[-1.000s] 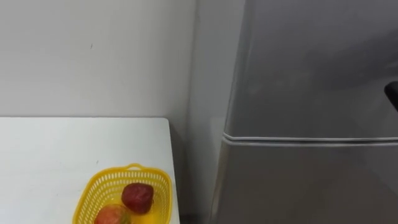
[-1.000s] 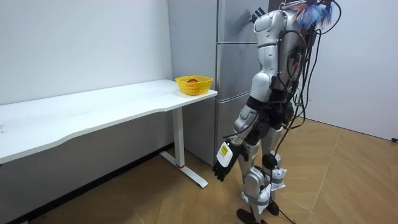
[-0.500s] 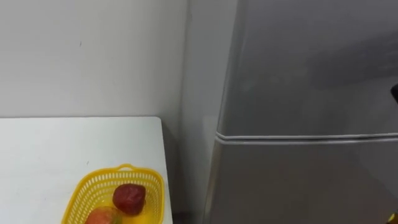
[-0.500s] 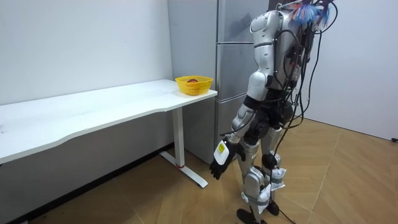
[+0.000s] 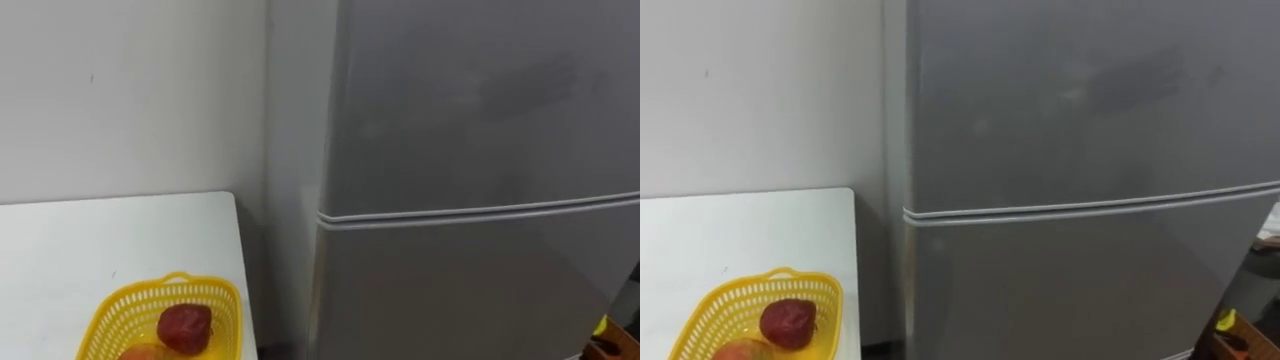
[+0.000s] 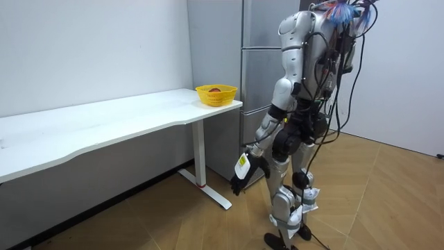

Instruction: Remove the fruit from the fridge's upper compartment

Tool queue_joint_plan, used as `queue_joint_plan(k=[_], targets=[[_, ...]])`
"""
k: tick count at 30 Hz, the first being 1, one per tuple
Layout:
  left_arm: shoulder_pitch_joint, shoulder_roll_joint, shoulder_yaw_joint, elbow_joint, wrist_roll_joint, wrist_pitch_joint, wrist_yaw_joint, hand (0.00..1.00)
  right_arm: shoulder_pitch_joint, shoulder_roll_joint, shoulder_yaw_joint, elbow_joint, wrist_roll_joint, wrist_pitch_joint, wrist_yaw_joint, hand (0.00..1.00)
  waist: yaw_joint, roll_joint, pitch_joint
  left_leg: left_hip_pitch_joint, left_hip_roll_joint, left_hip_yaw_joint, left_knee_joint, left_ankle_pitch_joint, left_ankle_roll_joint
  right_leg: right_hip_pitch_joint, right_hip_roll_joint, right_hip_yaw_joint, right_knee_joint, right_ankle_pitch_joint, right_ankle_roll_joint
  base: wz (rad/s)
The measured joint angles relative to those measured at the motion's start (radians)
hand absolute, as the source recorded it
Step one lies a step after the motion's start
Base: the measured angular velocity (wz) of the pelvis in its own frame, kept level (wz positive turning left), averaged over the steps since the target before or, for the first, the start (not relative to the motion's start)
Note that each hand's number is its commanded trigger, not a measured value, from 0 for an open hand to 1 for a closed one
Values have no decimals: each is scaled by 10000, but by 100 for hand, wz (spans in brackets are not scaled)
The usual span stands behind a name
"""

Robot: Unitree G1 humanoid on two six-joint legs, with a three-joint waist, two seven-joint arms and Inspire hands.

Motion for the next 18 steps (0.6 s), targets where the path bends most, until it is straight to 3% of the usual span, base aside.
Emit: queue_joint_plan(k=[4,8,12,15,18], targets=[[-38,1,-107,-325,6,22,-1,0,502,145,-10,627,729,-11,-804,0,-72,103,-18,-49,3,26,-74,12,-15,-99,49,123,-94,2,13,-4],[-88,-8,-119,-426,9,214,-2,0,1065,476,69,1422,1383,-15,-922,0,32,158,-73,-51,19,137,-182,60,-46,-110,92,215,-103,19,-3,-9],[-140,-20,-411,-528,-8,236,-2,0,1196,983,350,3566,2471,-43,-837,0,114,192,-74,-39,14,187,-178,60,-46,-114,85,245,-113,20,-1,-3],[-191,-74,-419,-570,6,301,-15,0,1186,1472,590,5154,3375,-15,-506,0,172,351,-112,-30,11,188,-186,59,-45,-105,72,235,-115,18,2,0],[-184,-82,-417,-599,35,434,-29,0,1200,1837,954,6853,3793,25,45,0,176,407,-78,-25,9,179,-178,59,-45,-82,68,242,-115,12,6,1]])
